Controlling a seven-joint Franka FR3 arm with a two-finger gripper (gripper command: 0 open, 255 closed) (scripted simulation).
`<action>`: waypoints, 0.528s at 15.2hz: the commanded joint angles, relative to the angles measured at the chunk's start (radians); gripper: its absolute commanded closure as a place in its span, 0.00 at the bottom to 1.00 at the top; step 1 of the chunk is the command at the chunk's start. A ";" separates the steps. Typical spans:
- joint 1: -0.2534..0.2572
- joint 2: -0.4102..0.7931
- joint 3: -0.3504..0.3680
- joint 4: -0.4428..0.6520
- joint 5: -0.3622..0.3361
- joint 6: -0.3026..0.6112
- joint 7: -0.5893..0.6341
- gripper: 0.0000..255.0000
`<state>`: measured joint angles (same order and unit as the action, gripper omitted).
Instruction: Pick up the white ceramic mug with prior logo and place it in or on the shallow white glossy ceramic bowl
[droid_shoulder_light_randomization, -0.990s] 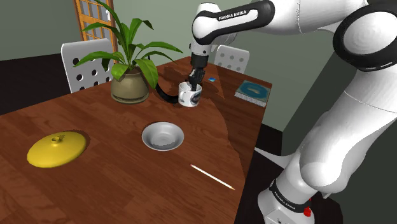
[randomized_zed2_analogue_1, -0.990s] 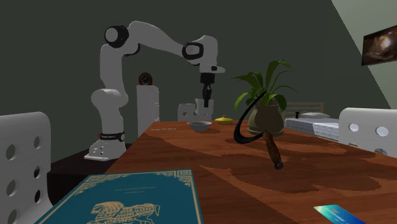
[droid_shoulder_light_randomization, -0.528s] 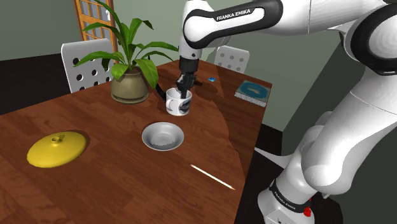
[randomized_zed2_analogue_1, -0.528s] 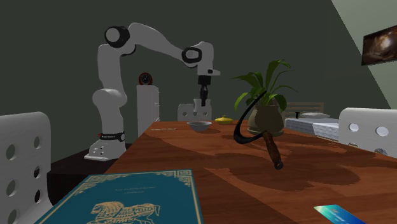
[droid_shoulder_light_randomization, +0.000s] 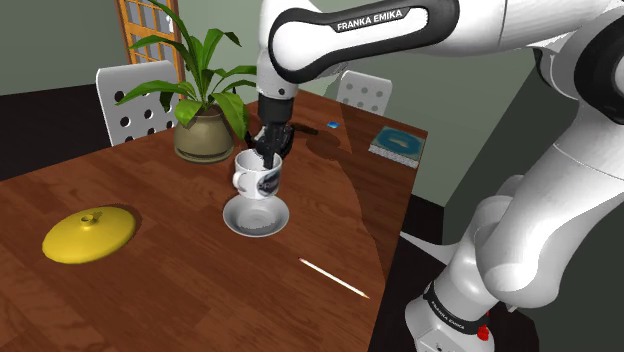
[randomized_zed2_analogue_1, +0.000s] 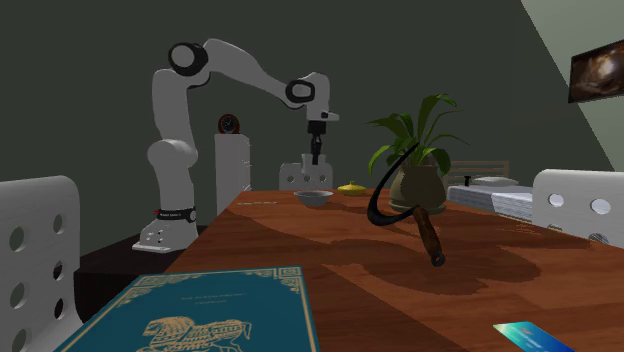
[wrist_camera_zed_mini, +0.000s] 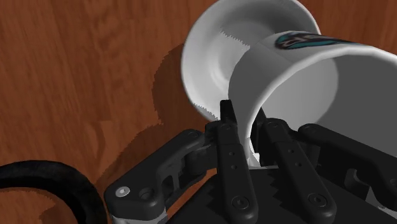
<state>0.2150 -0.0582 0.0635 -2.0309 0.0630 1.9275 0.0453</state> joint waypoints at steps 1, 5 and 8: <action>0.008 0.003 0.009 -0.009 0.001 0.012 0.016 1.00; 0.008 0.017 0.009 -0.047 0.002 0.065 0.014 1.00; 0.009 0.031 0.010 -0.073 0.002 0.104 0.012 1.00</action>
<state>0.2237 -0.0321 0.0734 -2.0944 0.0649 2.0172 0.0590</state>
